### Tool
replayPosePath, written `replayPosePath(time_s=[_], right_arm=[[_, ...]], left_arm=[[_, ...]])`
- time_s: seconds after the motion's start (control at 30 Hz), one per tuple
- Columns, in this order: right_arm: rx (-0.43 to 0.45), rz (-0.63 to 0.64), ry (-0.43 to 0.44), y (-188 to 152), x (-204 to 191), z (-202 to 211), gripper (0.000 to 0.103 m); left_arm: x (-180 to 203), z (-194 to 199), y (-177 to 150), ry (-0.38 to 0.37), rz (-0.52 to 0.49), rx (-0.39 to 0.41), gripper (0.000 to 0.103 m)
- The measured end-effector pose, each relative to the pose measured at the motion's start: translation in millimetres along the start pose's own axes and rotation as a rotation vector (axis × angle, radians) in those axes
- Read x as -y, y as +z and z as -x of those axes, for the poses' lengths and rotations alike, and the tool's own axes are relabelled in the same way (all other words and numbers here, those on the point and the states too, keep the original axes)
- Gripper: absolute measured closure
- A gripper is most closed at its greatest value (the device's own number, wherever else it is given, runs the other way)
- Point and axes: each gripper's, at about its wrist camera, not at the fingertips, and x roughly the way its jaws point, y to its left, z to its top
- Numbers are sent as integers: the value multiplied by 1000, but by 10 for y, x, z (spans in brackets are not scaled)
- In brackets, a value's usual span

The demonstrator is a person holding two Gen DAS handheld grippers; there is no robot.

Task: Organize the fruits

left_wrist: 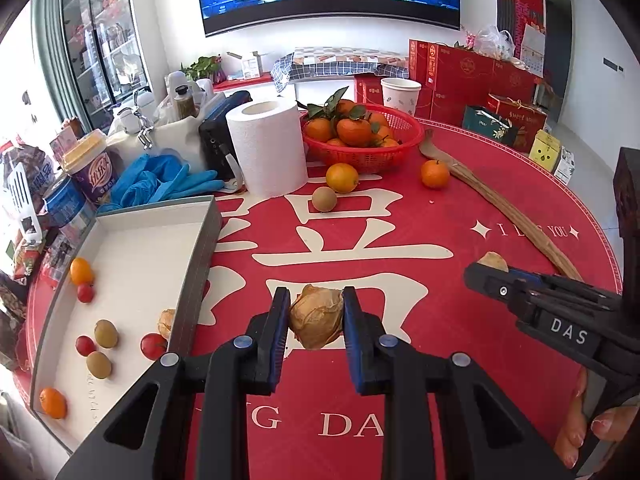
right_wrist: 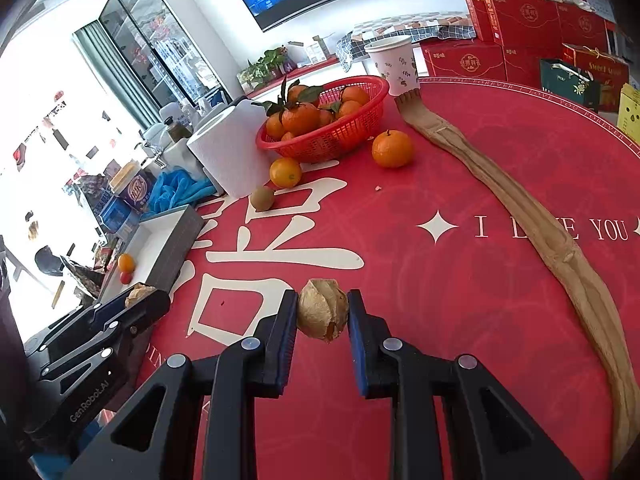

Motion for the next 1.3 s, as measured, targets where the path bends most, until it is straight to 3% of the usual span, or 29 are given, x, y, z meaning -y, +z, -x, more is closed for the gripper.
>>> replayPosePath(time_s=[1.3], right_arm=[[-3, 1, -1, -10, -8, -21, 78]], left_arm=[[-30, 58, 7, 7, 0, 15, 75]])
